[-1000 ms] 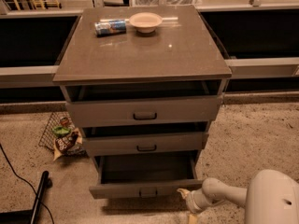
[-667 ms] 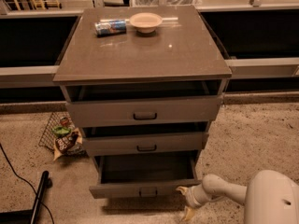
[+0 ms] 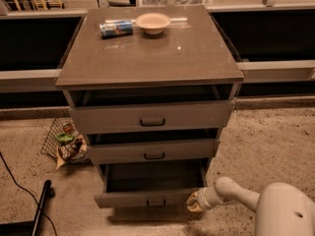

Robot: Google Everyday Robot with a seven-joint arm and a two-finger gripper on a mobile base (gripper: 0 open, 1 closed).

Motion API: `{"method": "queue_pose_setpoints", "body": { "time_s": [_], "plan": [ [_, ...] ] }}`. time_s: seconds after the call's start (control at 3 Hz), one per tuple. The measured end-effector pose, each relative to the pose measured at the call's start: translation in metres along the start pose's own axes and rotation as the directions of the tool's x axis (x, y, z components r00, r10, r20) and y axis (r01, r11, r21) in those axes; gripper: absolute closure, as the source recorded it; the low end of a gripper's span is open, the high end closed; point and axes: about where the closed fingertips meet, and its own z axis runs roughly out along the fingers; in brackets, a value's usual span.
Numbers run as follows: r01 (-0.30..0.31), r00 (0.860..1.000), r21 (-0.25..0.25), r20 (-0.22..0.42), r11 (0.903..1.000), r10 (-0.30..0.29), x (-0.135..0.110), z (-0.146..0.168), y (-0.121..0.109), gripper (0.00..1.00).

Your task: Close bottom drawer

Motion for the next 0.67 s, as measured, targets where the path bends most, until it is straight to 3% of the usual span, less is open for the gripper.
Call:
{"method": "queue_pose_setpoints", "body": {
  "time_s": [0.33, 0.67],
  "plan": [
    [-0.01, 1.0, 0.042, 0.028, 0.9991, 0.009, 0.0037, -0.0019, -0.0249, 0.66],
    [-0.011, 1.0, 0.051, 0.024, 0.9986, 0.009, 0.0059, -0.0039, -0.0301, 0.43]
  ]
}}
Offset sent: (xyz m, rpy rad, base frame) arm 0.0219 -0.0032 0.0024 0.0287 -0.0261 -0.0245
